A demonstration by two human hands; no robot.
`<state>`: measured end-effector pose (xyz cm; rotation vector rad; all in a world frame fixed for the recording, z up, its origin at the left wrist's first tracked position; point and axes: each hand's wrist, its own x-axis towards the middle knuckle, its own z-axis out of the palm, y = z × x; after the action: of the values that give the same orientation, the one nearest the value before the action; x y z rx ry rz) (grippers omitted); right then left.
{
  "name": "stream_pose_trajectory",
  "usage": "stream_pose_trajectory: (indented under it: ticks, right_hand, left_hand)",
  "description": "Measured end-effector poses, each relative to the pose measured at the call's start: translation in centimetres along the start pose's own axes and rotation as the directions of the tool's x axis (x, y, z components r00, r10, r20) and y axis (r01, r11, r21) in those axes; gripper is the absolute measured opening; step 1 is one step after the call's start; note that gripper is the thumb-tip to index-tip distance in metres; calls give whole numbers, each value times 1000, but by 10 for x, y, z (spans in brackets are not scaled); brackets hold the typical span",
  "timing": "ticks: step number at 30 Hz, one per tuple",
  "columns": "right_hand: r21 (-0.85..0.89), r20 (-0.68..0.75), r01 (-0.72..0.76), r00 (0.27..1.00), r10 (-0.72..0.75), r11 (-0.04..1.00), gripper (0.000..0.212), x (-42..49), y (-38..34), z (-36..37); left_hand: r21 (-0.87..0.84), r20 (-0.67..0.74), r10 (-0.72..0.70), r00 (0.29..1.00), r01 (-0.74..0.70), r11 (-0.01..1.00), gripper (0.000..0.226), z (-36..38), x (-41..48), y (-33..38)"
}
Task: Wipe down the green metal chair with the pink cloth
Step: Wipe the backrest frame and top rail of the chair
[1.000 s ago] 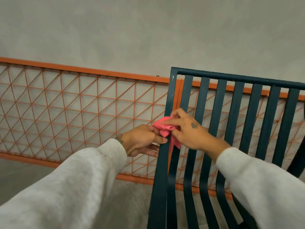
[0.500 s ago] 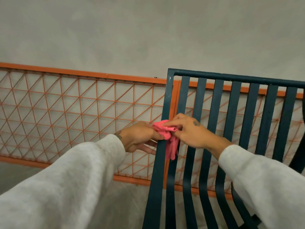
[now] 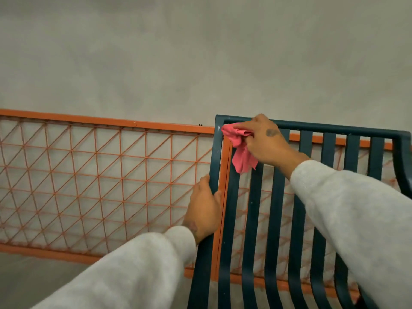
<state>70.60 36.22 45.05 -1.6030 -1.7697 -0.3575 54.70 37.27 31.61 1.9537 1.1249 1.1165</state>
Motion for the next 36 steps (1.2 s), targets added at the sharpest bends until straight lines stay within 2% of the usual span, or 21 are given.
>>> stream_pose_trajectory:
  ticks: [5,8,10,13,16,21,24,27,31,36]
  right_hand:
    - [-24,-185,2,983,-6,1000,46,32,-17,5]
    - [-126,-196,46,978,-70,991,40,44,-28,12]
    - [-220,-104,100,987,-126,970,38,46,-31,20]
    - [-367,111,195,980,-165,909,41,39,-28,43]
    - [-339,123,165,984,-130,926,37,12,-27,68]
    - [-245,283,248,943,-175,937,34,-17,-24,71]
    - [-296,275,245,948,-164,923,38,1,-25,60]
    - [-283,185,174,975,-125,943,38,23,-24,48]
    - [-232,106,65,994,-41,971,40,19,-26,60]
    - [-197,232,216,958,-169,956,30,-28,-25,73]
  left_hand:
    - [79,-16,45,999,-44,996,47,0,3,2]
    - [85,-23,57,998,-54,995,48,-1,1,2]
    - [73,-25,57,998,-55,996,51,-1,2,2]
    - [66,-23,61,998,-59,996,51,1,4,-3]
    - [52,-22,66,998,-64,997,50,2,5,-6]
    - [4,-44,75,996,-75,997,38,4,2,-7]
    - [35,-35,64,997,-62,997,43,3,3,-7]
    - [35,-25,52,998,-51,998,49,3,3,-5]
    - [29,-26,50,998,-50,998,46,2,2,-6]
    - [-37,-51,55,997,-57,998,23,5,3,-10]
